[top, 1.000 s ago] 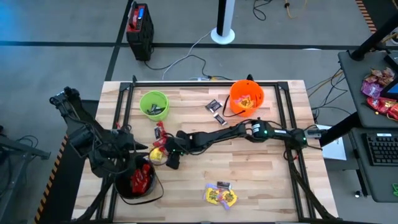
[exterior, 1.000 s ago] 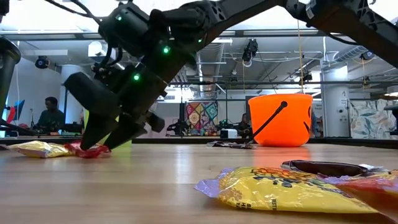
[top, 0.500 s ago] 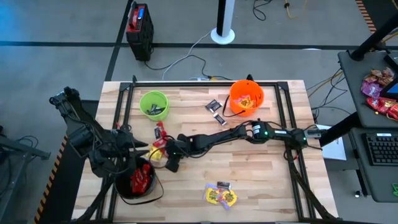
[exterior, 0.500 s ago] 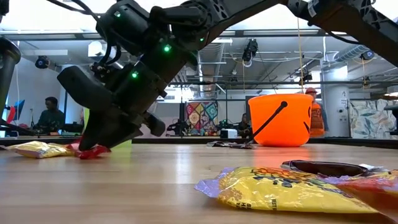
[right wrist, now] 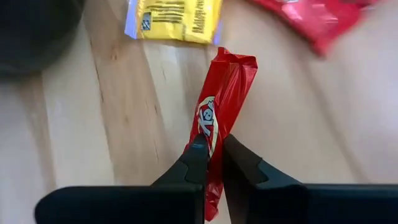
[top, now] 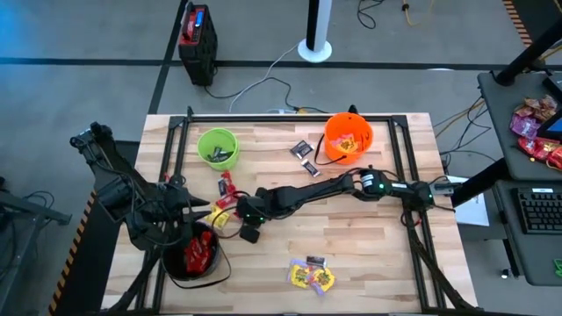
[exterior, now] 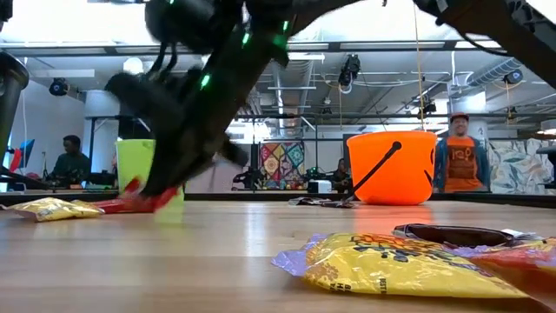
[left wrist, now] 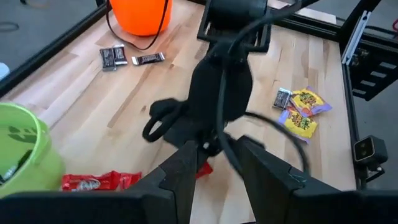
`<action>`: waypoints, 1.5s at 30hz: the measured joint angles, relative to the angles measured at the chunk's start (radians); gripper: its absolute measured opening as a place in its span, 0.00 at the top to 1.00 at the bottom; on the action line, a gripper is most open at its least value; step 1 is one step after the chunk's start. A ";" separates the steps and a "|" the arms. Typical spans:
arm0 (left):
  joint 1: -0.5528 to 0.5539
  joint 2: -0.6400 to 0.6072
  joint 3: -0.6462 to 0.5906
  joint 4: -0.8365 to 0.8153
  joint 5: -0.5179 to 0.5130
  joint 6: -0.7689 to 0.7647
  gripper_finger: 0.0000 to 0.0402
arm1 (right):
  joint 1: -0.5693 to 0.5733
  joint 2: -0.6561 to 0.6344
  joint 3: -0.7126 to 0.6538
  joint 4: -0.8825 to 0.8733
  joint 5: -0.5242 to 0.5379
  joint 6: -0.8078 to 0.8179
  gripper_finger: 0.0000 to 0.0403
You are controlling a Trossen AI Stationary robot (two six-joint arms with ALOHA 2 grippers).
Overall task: Sort candy by brand, put in halloween buckets
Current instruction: Put the red candy into the black bucket
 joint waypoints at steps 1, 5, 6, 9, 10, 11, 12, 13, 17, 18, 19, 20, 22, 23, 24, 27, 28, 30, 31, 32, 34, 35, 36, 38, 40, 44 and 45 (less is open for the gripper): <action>0.000 0.000 0.000 -0.001 -0.001 0.013 0.73 | 0.000 -0.020 0.000 -0.033 0.005 -0.006 0.95; 0.001 0.000 0.000 -0.016 -0.024 0.064 0.73 | -0.001 -0.122 0.000 -0.130 0.011 -0.036 0.95; 0.001 0.000 0.000 -0.013 -0.037 0.065 0.73 | 0.001 -0.146 -0.001 -0.149 0.013 -0.037 0.95; 0.001 0.000 0.000 -0.001 -0.087 0.073 0.73 | 0.011 -0.220 -0.016 -0.223 0.021 -0.050 0.95; -0.001 0.000 0.000 0.003 -0.115 0.087 0.73 | 0.017 -0.245 -0.021 -0.237 0.034 -0.055 0.95; -0.003 0.000 0.000 0.010 -0.146 0.103 0.73 | 0.023 -0.273 -0.029 -0.246 0.049 -0.061 0.95; -0.008 -0.002 -0.005 0.020 -0.184 0.123 0.73 | 0.029 -0.300 -0.036 -0.255 0.069 -0.068 0.95; -0.014 -0.005 -0.010 0.022 -0.221 0.136 0.73 | 0.035 -0.325 -0.043 -0.257 0.086 -0.079 0.95; -0.049 -0.025 -0.042 0.019 -0.311 0.167 0.73 | 0.059 -0.396 -0.062 -0.208 0.141 -0.140 0.95; -0.060 -0.034 -0.049 0.021 -0.306 0.167 0.73 | 0.066 -0.405 -0.064 -0.186 0.153 -0.159 0.95; -0.071 -0.044 -0.057 0.033 -0.286 0.167 0.73 | 0.073 -0.410 -0.067 -0.162 0.164 -0.170 0.95; -0.084 -0.056 -0.066 0.059 -0.248 0.174 0.73 | 0.079 -0.412 -0.068 -0.137 0.172 -0.186 0.95; -0.103 -0.084 -0.093 0.164 -0.174 0.243 0.75 | 0.093 -0.416 -0.068 -0.083 0.186 -0.220 0.95; -0.109 -0.099 -0.111 0.256 -0.144 0.304 0.77 | 0.098 -0.418 -0.068 -0.057 0.187 -0.243 0.95; -0.111 -0.113 -0.133 0.358 -0.118 0.378 0.79 | 0.103 -0.419 -0.065 -0.037 0.191 -0.262 0.95; -0.108 -0.159 -0.230 0.710 -0.044 0.638 0.84 | 0.113 -0.419 -0.064 -0.007 0.223 -0.293 0.95; -0.103 -0.175 -0.274 0.822 -0.044 0.710 0.86 | 0.115 -0.421 -0.064 -0.005 0.237 -0.299 0.95; -0.080 -0.200 -0.373 1.061 -0.066 0.832 0.90 | 0.119 -0.430 -0.064 -0.012 0.259 -0.313 0.95; -0.068 -0.208 -0.427 1.184 -0.075 0.866 0.92 | 0.122 -0.436 -0.064 -0.013 0.268 -0.317 0.95; -0.057 -0.213 -0.475 1.292 -0.079 0.885 0.94 | 0.123 -0.446 -0.064 -0.013 0.272 -0.320 0.95; -0.045 -0.216 -0.557 1.447 -0.077 0.892 0.97 | 0.128 -0.468 -0.064 -0.015 0.275 -0.322 0.95; -0.041 -0.216 -0.587 1.495 -0.066 0.889 0.98 | 0.132 -0.480 -0.064 -0.015 0.276 -0.324 0.95; -0.036 -0.215 -0.609 1.529 -0.049 0.884 0.99 | 0.136 -0.490 -0.064 -0.014 0.276 -0.330 0.95; -0.026 -0.214 -0.632 1.568 -0.035 0.882 1.00 | 0.143 -0.501 -0.064 0.002 0.276 -0.345 0.95; -0.018 -0.214 -0.633 1.573 -0.050 0.878 0.99 | 0.151 -0.504 -0.064 0.022 0.276 -0.364 0.95; -0.007 -0.214 -0.599 1.552 -0.142 0.843 0.96 | 0.157 -0.503 -0.064 0.056 0.273 -0.396 0.95; -0.002 -0.214 -0.589 1.541 -0.149 0.843 0.95 | 0.157 -0.499 -0.064 0.071 0.273 -0.404 0.95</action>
